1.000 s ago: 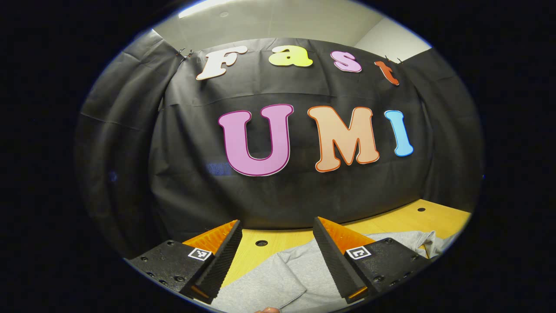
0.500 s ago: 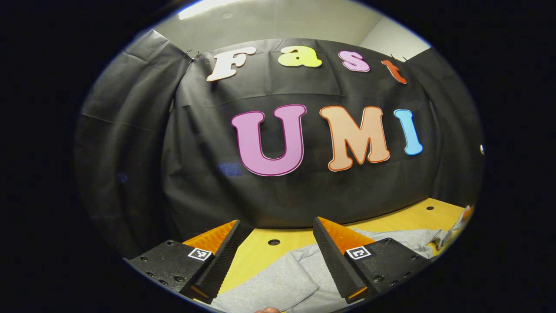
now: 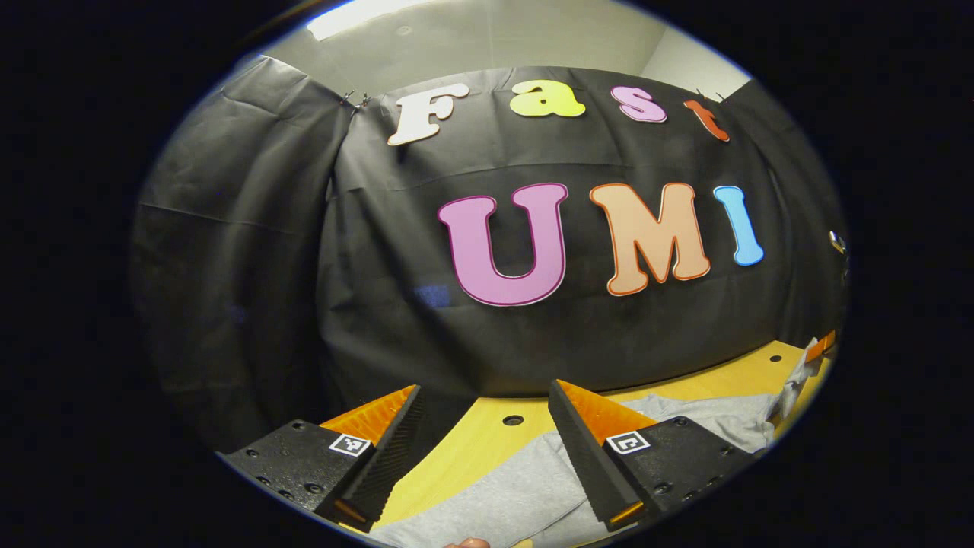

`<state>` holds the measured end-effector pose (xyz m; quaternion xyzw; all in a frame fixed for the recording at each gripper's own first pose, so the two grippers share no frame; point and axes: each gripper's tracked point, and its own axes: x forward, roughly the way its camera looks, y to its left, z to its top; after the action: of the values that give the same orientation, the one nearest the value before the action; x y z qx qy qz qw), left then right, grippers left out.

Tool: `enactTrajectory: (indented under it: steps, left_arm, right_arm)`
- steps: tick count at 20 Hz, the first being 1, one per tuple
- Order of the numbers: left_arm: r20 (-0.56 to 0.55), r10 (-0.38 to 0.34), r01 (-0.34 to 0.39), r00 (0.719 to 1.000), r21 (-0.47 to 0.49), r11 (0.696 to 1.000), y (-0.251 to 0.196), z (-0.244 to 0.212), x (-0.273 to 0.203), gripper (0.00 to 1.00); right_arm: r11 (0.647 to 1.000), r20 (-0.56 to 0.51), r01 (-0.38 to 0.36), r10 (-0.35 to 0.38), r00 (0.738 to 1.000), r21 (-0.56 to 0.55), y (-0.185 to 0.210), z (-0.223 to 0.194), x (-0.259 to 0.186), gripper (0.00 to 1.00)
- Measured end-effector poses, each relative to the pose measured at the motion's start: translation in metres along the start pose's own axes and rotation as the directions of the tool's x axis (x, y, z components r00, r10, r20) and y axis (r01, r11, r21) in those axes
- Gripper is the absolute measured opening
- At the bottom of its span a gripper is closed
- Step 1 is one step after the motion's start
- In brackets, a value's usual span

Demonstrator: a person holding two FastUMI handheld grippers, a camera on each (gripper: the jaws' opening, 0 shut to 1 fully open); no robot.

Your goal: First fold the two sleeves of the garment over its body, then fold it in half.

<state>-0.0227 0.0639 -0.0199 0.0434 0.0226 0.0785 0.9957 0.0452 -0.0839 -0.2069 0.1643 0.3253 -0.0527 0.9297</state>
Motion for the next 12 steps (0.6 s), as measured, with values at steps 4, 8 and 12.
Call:
enactTrajectory:
  steps: [4,8,12]
  left_arm:
    - [-0.004,0.05,-0.05,0.999,0.005,0.999,0.021,0.0,-0.006,0.96]
    - [-0.021,0.102,-0.102,0.995,-0.002,0.995,0.041,-0.006,-0.016,0.94]
    - [-0.033,0.154,-0.154,0.988,0.003,0.988,0.064,-0.011,-0.029,0.97]
  right_arm:
    - [0.996,0.001,-0.085,0.085,0.996,-0.033,0.052,0.01,0.018,0.04]
    - [0.982,-0.019,-0.171,0.17,0.985,-0.084,0.107,0.01,0.034,0.03]
    - [0.96,-0.049,-0.245,0.241,0.969,-0.136,0.16,0.0,0.047,0.04]
